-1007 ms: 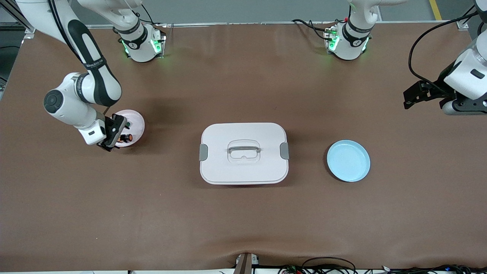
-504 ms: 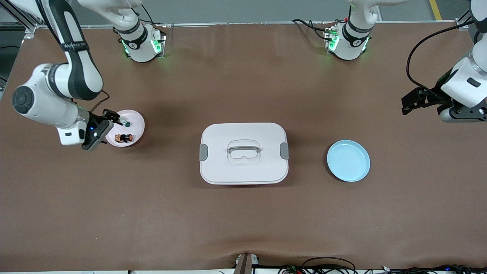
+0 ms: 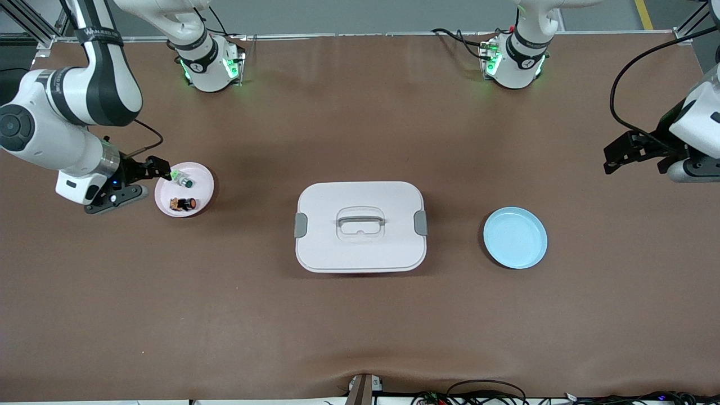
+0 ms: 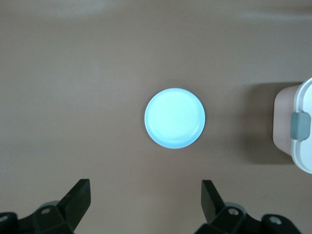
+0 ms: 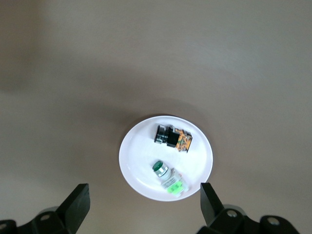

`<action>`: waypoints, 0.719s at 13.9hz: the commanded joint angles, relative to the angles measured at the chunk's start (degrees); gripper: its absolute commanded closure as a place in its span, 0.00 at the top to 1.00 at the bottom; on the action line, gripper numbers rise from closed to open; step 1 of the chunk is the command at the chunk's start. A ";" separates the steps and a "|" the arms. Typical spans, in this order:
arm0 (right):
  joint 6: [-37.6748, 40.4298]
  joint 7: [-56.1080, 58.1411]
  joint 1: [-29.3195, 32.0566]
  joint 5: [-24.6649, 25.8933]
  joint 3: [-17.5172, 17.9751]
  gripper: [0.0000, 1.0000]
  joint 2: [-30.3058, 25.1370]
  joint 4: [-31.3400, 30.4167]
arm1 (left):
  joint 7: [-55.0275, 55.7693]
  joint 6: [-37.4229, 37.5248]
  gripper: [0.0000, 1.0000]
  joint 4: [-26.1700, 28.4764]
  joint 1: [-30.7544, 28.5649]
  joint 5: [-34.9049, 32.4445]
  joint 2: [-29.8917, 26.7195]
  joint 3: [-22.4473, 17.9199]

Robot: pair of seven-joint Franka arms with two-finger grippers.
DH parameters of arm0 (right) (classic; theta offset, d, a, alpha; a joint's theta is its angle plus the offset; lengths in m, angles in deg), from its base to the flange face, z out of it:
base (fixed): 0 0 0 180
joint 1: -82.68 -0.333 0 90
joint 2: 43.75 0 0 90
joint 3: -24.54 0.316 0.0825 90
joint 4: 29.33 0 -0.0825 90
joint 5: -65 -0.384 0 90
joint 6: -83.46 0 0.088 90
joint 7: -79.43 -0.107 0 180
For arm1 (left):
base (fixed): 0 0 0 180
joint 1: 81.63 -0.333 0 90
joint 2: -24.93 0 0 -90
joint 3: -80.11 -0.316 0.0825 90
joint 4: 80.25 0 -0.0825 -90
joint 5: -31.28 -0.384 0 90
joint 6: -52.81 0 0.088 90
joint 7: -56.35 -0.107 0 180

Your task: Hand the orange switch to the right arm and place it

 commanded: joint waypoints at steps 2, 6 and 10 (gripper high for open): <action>7.70 -12.33 0.70 1.49 -0.39 1.00 0.08 6.94 | 0.91 3.91 1.00 -0.25 -0.60 0.86 -1.55 0.06; 16.70 -24.82 2.19 1.49 -0.39 1.00 0.62 18.74 | 1.00 1.54 1.00 4.91 -0.69 0.94 -5.05 0.76; 21.70 -22.64 3.42 1.06 -0.48 1.00 0.53 26.91 | 1.08 -1.28 1.00 8.11 -0.61 1.03 -7.35 0.94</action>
